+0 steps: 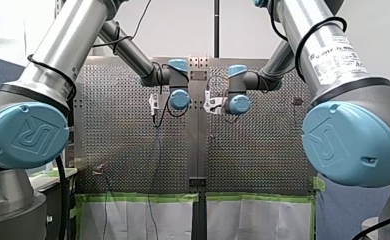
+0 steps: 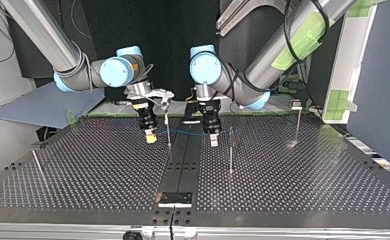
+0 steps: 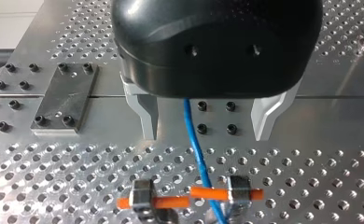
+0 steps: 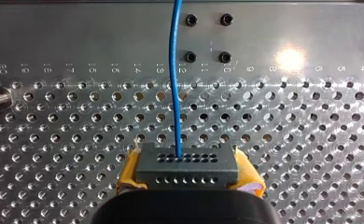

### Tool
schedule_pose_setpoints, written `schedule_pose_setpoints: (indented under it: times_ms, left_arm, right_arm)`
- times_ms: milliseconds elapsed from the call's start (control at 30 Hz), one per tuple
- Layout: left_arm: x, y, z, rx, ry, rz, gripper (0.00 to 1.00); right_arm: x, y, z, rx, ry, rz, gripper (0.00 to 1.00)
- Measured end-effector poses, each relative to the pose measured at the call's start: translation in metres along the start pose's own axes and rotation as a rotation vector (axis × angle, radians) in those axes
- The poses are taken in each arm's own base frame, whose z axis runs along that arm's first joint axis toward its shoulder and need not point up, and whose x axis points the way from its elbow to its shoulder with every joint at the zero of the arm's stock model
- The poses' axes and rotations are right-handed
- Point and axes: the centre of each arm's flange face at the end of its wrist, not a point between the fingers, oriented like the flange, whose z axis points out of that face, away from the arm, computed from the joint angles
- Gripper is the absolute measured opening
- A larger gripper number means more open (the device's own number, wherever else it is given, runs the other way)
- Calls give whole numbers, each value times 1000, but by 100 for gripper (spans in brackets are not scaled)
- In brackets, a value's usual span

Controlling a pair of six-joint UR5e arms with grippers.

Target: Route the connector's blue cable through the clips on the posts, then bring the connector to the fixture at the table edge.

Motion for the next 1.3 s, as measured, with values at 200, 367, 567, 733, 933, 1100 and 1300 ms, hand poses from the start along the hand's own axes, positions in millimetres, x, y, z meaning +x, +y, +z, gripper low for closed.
schedule_pose_setpoints:
  times_ms: [200, 367, 567, 733, 933, 1100, 1300]
  left_arm:
    - [0, -1, 0, 5, 0, 15, 100]
    - [0, 0, -1, -4, 0, 41, 36]
    - [0, 0, -1, -10, -4, 46, 0]
    - [0, 0, -1, -9, -4, 47, 0]
    - [0, 0, -1, -15, -4, 45, 0]
    - [0, 0, -1, -16, -4, 39, 0]
    - [1, -5, -8, -3, -1, 37, 0]
  right_arm:
    - [0, 0, 0, 0, 0, 0, 0]
    - [0, 0, 0, 0, 0, 0, 0]
    - [0, 0, 0, 0, 0, 0, 0]
    - [0, 0, 0, 0, 0, 0, 0]
    - [0, 0, 0, 1, 1, 0, 0]
    - [-1, 0, 0, 0, -2, 0, 0]
    - [-2, 0, -2, 0, -18, 0, 0]
